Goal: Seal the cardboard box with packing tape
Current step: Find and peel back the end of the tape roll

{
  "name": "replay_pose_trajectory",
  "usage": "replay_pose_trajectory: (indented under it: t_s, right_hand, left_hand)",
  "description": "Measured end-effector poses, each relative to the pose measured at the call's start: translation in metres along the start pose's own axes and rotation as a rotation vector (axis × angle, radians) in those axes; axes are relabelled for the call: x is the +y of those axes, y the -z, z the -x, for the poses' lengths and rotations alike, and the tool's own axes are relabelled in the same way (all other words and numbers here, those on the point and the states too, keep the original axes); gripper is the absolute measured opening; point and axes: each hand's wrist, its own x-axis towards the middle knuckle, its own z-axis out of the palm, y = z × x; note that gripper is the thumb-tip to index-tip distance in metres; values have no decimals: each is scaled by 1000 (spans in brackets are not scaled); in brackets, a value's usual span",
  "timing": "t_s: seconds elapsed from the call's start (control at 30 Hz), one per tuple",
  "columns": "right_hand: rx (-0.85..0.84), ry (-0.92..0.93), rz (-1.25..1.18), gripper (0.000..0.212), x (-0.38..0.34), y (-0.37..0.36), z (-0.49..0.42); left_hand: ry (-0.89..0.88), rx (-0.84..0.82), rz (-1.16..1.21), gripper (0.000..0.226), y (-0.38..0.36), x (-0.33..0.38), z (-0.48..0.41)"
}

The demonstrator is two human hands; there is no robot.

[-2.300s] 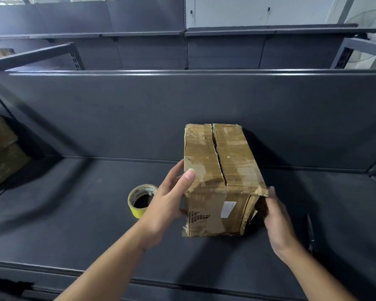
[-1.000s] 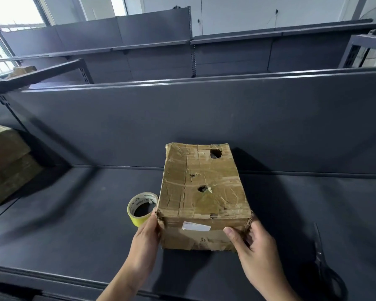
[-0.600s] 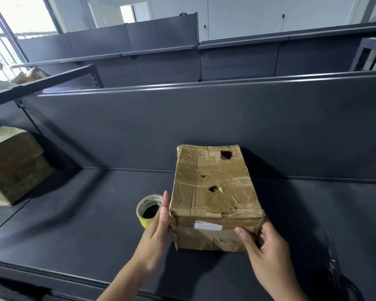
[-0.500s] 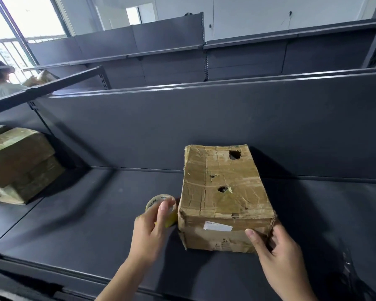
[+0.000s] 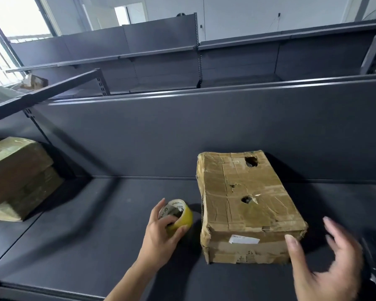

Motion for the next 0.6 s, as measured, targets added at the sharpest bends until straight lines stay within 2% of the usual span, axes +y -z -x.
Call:
replay_pose_trajectory:
  t_s: [0.1,0.2,0.27,0.43,0.5,0.6]
  right_hand:
    - [54,279,32,47,-43,-6,-10]
    - [-93,366,-85,32,-82,-22,-11]
    - [-294,362,-147,37,-101,-37,-14]
    - [-831,72,-204,77,-133,-64,-26]
    - [-940,12,-236,84,-135,-69,-32]
    - [-981,-54,-259,87,-130,-70,-38]
  left_hand:
    - [-45,119,160,17,20,20,-6]
    - [-108,148,400,28,44,53,-9]
    - [-179,90,573,41,57,71,-7]
    - [-315,-142,805,64,74,89,-2]
    - [-343,-182,833,65,77,91,-4]
    - [-354,-184,829,64,77,92,-9]
